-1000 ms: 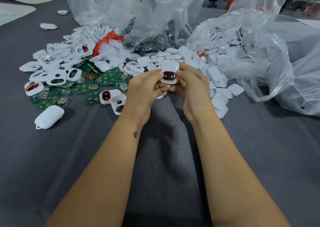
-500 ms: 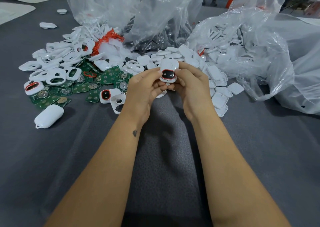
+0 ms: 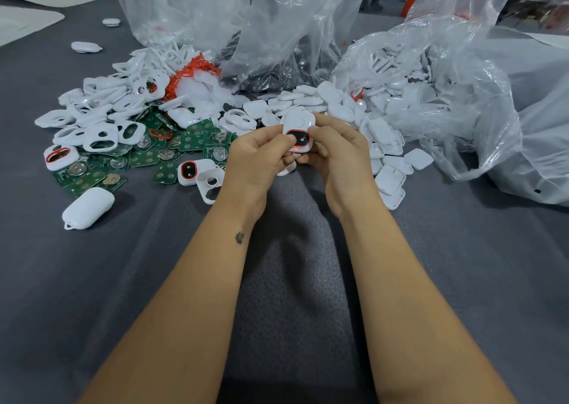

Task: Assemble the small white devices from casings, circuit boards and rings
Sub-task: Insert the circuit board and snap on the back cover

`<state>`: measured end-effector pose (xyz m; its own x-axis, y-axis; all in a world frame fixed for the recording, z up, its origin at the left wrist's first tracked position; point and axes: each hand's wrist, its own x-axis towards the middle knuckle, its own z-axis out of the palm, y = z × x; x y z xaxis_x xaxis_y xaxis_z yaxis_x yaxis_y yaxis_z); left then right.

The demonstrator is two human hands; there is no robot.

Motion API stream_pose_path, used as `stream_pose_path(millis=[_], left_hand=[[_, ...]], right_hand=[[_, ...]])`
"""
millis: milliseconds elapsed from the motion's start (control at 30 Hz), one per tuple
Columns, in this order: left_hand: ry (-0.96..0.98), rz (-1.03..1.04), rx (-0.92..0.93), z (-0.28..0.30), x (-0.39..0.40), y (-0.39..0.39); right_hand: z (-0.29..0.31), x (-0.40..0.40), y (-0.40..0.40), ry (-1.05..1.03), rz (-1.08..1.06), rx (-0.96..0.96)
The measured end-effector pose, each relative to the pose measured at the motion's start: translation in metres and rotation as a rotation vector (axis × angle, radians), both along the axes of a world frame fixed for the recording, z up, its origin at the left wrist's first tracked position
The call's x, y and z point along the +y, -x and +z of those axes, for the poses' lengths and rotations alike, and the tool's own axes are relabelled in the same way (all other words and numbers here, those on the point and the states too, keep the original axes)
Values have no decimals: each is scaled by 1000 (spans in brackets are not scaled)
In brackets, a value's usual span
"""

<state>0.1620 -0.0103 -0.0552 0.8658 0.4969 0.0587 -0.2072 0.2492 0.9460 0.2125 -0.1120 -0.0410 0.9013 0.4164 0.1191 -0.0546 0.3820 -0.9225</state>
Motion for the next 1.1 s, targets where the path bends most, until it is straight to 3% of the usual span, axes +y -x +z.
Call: stream_pose_path(millis=[700, 1100], left_hand=[[68, -65, -24, 1, 0, 1], [-12, -27, 44, 4, -5, 2]], right_hand=[[1, 0, 0, -25, 13, 11], [-2, 0, -2, 138, -114, -13]])
